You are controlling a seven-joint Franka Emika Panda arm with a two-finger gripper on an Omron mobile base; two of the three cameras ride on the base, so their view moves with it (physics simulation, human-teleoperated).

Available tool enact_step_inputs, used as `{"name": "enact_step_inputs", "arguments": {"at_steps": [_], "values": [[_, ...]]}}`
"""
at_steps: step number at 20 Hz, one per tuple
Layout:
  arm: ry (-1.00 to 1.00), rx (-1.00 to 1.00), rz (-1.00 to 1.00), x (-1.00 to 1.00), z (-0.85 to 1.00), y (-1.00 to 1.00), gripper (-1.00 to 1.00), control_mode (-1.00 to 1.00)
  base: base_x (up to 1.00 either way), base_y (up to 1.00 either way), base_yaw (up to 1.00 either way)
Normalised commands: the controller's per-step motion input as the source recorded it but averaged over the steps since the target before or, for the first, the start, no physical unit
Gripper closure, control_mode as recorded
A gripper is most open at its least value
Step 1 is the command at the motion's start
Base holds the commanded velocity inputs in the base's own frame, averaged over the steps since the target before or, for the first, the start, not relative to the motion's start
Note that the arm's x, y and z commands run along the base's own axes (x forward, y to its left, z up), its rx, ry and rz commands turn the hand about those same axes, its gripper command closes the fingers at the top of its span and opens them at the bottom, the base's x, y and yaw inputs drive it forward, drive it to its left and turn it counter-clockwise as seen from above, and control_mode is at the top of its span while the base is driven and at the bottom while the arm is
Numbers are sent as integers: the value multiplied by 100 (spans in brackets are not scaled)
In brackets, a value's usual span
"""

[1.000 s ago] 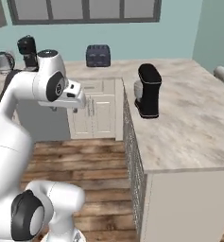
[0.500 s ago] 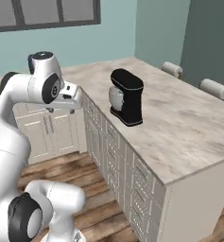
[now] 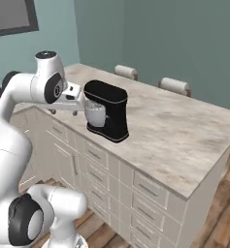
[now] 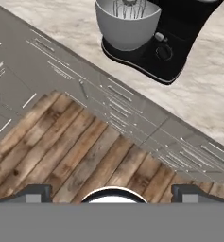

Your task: Navigate to the stand mixer.

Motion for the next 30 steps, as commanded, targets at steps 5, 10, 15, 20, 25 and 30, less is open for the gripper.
{"name": "enact_step_inputs", "arguments": {"at_steps": [5, 10, 15, 20, 25, 30], "values": [[0, 0, 0, 0, 0, 0, -100, 100, 20, 73, -50], [0, 0, 0, 0, 0, 0, -100, 100, 31, 59, -49], [0, 0, 0, 0, 0, 0, -100, 100, 17, 39, -43], [0, 0, 0, 0, 0, 0, -100, 100, 35, 54, -38], [0, 0, 0, 0, 0, 0, -100, 100, 47, 24, -25], [0, 0, 0, 0, 0, 0, -100, 100, 60, 23, -19]]}}
